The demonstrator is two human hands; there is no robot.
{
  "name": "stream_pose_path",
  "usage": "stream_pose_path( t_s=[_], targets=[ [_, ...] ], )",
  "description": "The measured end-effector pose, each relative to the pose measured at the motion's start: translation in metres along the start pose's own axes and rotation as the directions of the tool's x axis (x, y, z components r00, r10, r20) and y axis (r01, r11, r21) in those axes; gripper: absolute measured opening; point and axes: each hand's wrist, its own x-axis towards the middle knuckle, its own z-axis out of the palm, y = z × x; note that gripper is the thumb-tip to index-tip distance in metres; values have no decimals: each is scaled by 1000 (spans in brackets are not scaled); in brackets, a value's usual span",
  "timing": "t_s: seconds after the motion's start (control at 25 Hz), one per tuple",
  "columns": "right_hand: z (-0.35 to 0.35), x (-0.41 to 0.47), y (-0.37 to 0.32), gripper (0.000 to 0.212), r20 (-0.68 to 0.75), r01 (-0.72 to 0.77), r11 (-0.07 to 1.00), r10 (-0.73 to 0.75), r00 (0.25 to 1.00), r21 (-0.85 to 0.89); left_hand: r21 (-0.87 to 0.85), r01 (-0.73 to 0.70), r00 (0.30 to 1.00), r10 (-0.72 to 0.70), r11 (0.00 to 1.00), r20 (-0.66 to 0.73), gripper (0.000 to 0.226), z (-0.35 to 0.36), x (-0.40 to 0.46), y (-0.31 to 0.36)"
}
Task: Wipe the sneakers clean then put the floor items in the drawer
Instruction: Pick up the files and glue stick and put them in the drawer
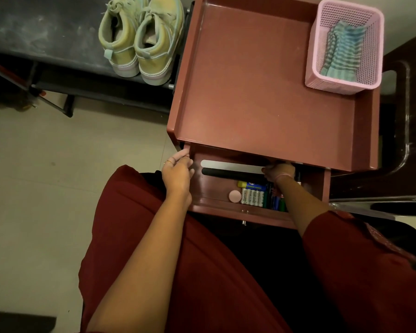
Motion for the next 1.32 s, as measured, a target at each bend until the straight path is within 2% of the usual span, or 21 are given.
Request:
stream_pose_path(
  t_s=[0.08, 0.24, 0.4, 0.52, 0.64, 0.72, 1.0, 1.2, 1.32],
  targets=[
    [4, 6, -1, 36, -51, -44, 999, 43, 998, -22, -7, 5, 1000, -5, 1000, -2, 22, -1, 0, 2],
    [8, 10, -7, 35, -132, -31, 999, 26, 991, -35, -18, 8, 1000, -8, 1000, -4, 23, -1, 0, 3],
    [9, 9, -6, 29, -130, -15, 990, -4, 991, -138, -20, 7, 1000, -7, 1000, 4, 22, -1, 3, 2],
    [4, 4, -9, 30, -85, 131, 950, -161, 983, -282, -28, 15, 1000, -15, 1000, -4, 19, -2, 4, 3],
    [1, 0, -11, 29, 67, 351, 801, -366, 928, -486, -44, 17, 1000, -18, 999, -12, 19, -4, 5, 4],
    [4, 1, -8, 28, 136, 392, 737, -384, 913, -550, -55, 18, 1000, -19, 998, -15, 19, -3, 4, 3],
    [18, 6, -12, 29, 135, 323, 663, -319, 938, -675, -59, 19, 1000, -19, 998, -10, 16, -2, 1, 4],
    [25, 10, -18, 30, 154, 330, 575, -334, 930, -748, -60, 21, 1000, -22, 998, -13, 17, -2, 0, 6],
    [34, 12, -20, 28, 137, 316, 567, -335, 932, -760, -57, 24, 999, -25, 998, -23, 18, -2, 0, 6]
  ],
)
